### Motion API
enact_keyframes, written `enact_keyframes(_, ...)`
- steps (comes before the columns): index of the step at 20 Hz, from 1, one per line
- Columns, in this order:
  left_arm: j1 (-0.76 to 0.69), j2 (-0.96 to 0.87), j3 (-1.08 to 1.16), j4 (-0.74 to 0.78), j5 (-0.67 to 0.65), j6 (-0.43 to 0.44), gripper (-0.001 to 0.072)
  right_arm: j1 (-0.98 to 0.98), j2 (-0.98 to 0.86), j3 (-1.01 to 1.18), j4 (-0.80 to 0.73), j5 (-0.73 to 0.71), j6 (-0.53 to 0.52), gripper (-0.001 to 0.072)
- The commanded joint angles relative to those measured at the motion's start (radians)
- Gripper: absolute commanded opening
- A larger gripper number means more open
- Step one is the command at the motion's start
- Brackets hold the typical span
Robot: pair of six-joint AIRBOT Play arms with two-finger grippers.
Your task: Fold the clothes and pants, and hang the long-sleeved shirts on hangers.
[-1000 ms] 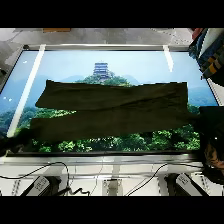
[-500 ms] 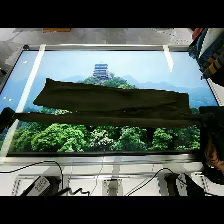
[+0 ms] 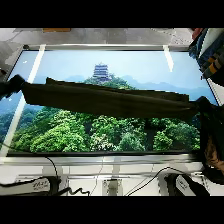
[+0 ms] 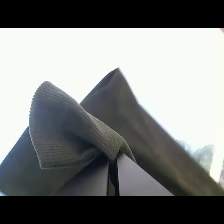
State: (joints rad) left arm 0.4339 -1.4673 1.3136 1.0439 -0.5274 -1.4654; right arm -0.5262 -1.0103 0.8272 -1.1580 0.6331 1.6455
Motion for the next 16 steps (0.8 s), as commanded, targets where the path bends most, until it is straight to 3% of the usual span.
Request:
enact_keyframes(1,-0.088,-0.193,0.177,0.033,0.016,-0.068,0.0003,0.047,-0.253,0.150,0.018,-0.095,0.110,0.0034)
enact_keyframes(3,-0.116,-0.271,0.222,0.033,0.030,-0.118,0.0004,0.063,-0.382,0.248,0.046,-0.112,0.113,0.0034)
enact_keyframes(6,-0.145,-0.327,0.234,0.024,0.123,-0.122,0.0004,0.091,-0.520,0.359,0.066,-0.176,0.120,0.0034)
enact_keyframes(11,-0.163,-0.391,0.237,0.018,0.227,-0.184,0.0010,0.116,-0.616,0.399,0.111,-0.328,0.126,0.0052)
enact_keyframes(12,-0.163,-0.397,0.237,0.018,0.224,-0.184,0.0085,0.116,-0.621,0.399,0.111,-0.332,0.126,0.0307)
enact_keyframes(13,-0.163,-0.396,0.237,0.018,0.221,-0.184,0.0374,0.116,-0.621,0.399,0.106,-0.330,0.122,0.0691)
enact_keyframes(14,-0.163,-0.388,0.237,0.018,0.219,-0.186,0.0702,0.116,-0.617,0.399,0.104,-0.327,0.118,0.0694)
enact_keyframes(16,-0.161,-0.348,0.237,0.019,0.193,-0.184,0.0707,0.116,-0.603,0.399,0.104,-0.301,0.118,0.0690)
